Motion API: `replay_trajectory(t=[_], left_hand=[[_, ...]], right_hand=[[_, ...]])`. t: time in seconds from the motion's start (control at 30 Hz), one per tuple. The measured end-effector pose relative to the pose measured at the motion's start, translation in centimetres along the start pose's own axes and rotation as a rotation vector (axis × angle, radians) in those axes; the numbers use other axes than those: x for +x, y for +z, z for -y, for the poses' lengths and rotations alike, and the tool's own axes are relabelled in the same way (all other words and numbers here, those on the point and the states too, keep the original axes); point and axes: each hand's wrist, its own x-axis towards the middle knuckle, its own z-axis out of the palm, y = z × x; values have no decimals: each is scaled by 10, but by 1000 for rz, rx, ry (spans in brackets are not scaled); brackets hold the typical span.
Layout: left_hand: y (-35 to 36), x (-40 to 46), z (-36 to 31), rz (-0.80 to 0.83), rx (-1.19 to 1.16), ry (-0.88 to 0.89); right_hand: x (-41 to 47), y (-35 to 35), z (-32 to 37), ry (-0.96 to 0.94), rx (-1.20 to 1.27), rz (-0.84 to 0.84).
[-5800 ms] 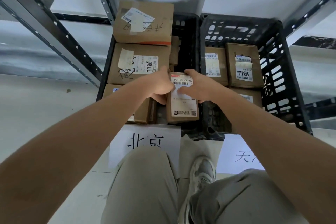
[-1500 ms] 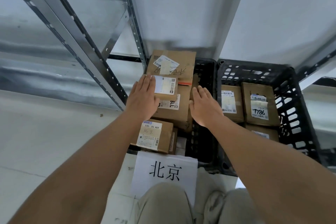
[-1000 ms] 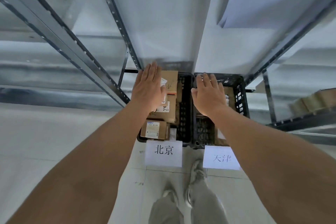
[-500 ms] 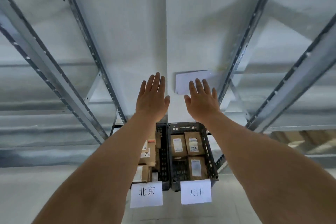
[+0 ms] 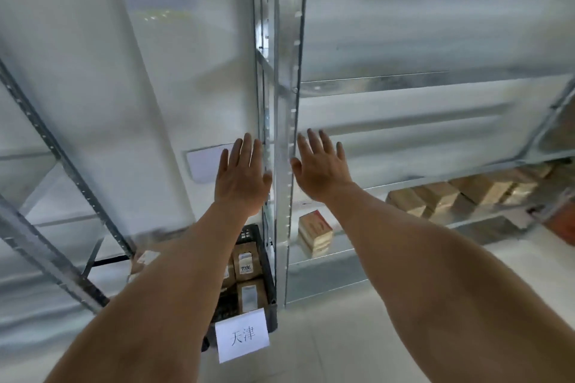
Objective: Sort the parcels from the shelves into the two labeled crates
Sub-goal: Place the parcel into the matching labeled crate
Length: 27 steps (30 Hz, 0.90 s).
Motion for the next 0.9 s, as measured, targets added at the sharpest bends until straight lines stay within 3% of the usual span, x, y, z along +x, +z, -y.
replay_trajectory(t=[0.23, 0.43, 0.7, 0.9], left_hand=[[26, 28, -139, 20, -24, 138], [65, 73, -216, 60, -53, 204], [129, 122, -256, 139, -13, 159], [176, 120, -264, 264, 29, 46]], right_hand=[[-33, -23, -142, 153, -31, -4], [-22, -17, -231, 235, -48, 1], [24, 16, -300, 210, -32, 49], [37, 70, -328, 139, 34, 182]])
